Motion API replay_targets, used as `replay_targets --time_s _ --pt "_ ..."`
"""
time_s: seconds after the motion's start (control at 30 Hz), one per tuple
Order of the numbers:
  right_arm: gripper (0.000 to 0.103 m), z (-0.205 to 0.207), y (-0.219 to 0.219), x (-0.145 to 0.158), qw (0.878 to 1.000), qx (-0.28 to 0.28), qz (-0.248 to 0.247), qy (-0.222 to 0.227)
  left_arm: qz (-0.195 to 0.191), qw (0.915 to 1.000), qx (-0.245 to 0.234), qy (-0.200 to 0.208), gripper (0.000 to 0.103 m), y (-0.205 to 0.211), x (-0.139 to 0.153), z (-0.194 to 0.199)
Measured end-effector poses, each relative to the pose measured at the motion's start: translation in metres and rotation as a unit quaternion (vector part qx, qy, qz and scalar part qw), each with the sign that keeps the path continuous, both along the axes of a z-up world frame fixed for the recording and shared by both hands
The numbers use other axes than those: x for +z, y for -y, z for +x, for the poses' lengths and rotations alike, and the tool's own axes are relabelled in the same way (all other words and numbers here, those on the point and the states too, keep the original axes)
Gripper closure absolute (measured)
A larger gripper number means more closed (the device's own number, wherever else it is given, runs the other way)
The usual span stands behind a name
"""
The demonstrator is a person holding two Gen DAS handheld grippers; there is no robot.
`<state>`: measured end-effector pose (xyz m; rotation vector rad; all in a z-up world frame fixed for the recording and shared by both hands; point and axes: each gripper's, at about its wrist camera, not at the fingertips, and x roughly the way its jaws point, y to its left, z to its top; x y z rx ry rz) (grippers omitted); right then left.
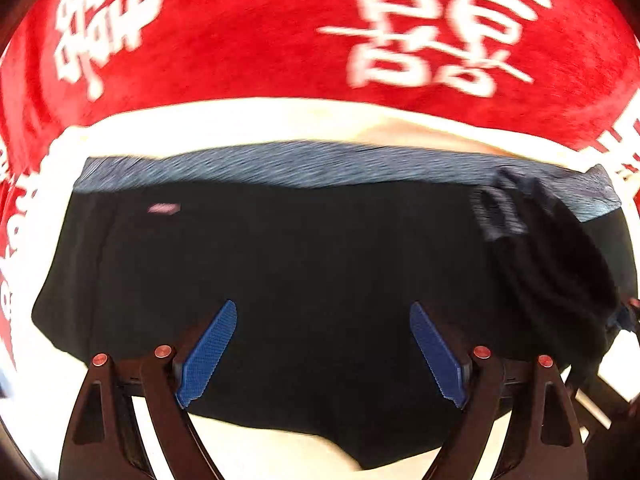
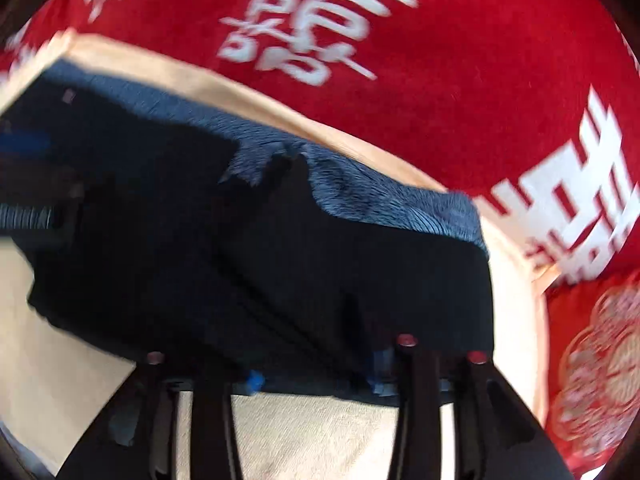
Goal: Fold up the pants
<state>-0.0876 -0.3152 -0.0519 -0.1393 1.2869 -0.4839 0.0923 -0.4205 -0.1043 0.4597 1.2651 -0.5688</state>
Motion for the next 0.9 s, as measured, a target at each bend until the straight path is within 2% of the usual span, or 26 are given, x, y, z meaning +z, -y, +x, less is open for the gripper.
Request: replay_targets --time_s 0.07,0.13,0.17,0.2,0.23,0.27,0.3,0.33,0.4,0.43,0.47,0.53,0.57,0.63,0.67,0.7,0.73,0.77,0.8,0.83,0.9 --pt "0.042 -0.008 -0.017 0.015 0.999 0.017 0.026 0.016 -0.003 1.0 0.004 0.0 0.014 -0.011 0.003 0.004" --pt "0.041 -0.021 -0.015 0.035 0.995 0.003 0.095 0.044 -0.009 1.0 -0.001 -0.001 0.014 -0.017 0.006 0.009" --pt "0.041 -0.027 -0.006 0.042 0.987 -0.016 0.144 0.065 -0.016 0.9999 -0.006 -0.005 0.014 -0.019 0.01 0.012" --pt "0.041 -0.037 0.012 0.049 0.97 -0.057 0.214 0.096 -0.024 0.9996 -0.009 -0.012 0.014 -0.017 0.015 0.014" --pt "0.041 -0.042 0.025 0.051 0.955 -0.09 0.259 0.117 -0.036 0.999 -0.016 -0.023 0.014 -0.015 0.017 0.011" --pt "0.041 -0.052 0.045 0.05 0.927 -0.141 0.315 0.144 -0.042 0.9984 -0.025 -0.029 0.014 -0.005 0.021 0.001" --pt "0.041 -0.061 0.066 0.043 0.895 -0.194 0.367 0.165 -0.043 0.9979 -0.035 -0.033 0.014 0.0 0.018 -0.004" --pt "0.041 -0.067 0.075 0.036 0.872 -0.223 0.399 0.174 -0.038 0.9975 -0.046 -0.039 0.014 0.004 0.012 -0.009" --pt "0.041 -0.08 0.096 0.015 0.808 -0.285 0.475 0.199 -0.01 0.9969 -0.057 -0.053 0.013 0.009 -0.012 -0.018" --pt "0.041 -0.085 0.103 0.006 0.779 -0.309 0.503 0.212 -0.015 0.9974 -0.048 -0.052 0.008 0.006 -0.017 -0.02" --pt "0.041 -0.09 0.106 0.0 0.761 -0.325 0.517 0.221 -0.03 0.9981 -0.026 -0.046 0.006 -0.001 -0.016 -0.017" --pt "0.041 -0.096 0.112 -0.014 0.726 -0.353 0.539 0.239 -0.04 0.9971 -0.013 -0.063 0.005 -0.017 -0.016 -0.014" --pt "0.041 -0.097 0.113 -0.02 0.715 -0.361 0.546 0.244 -0.043 0.9967 -0.01 -0.068 0.005 -0.021 -0.016 -0.012" --pt "0.041 -0.096 0.116 -0.037 0.693 -0.386 0.559 0.242 -0.039 0.9972 -0.018 -0.062 0.005 -0.027 -0.017 -0.011" --pt "0.041 -0.097 0.116 -0.043 0.677 -0.4 0.566 0.247 -0.035 0.9975 -0.025 -0.055 0.004 -0.025 -0.017 -0.011" --pt "0.045 -0.099 0.117 -0.047 0.655 -0.415 0.576 0.258 -0.033 0.9977 -0.028 -0.053 0.003 -0.027 -0.016 -0.011" --pt "0.07 -0.098 0.118 -0.047 0.645 -0.422 0.581 0.262 -0.031 0.9977 -0.026 -0.055 0.001 -0.029 -0.016 -0.009" --pt "0.087 -0.099 0.12 -0.047 0.639 -0.426 0.584 0.264 -0.032 0.9975 -0.022 -0.059 0.001 -0.024 -0.009 -0.009" --pt "0.097 -0.095 0.123 -0.046 0.643 -0.427 0.581 0.259 -0.033 0.9972 -0.017 -0.066 0.001 -0.025 -0.013 -0.008" --pt "0.098 -0.091 0.126 -0.042 0.655 -0.421 0.573 0.255 -0.033 0.9971 -0.016 -0.067 0.001 -0.025 -0.017 -0.008" --pt "0.098 -0.087 0.128 -0.027 0.664 -0.396 0.575 0.267 -0.029 0.9975 -0.02 -0.062 0.001 -0.029 -0.017 0.0"
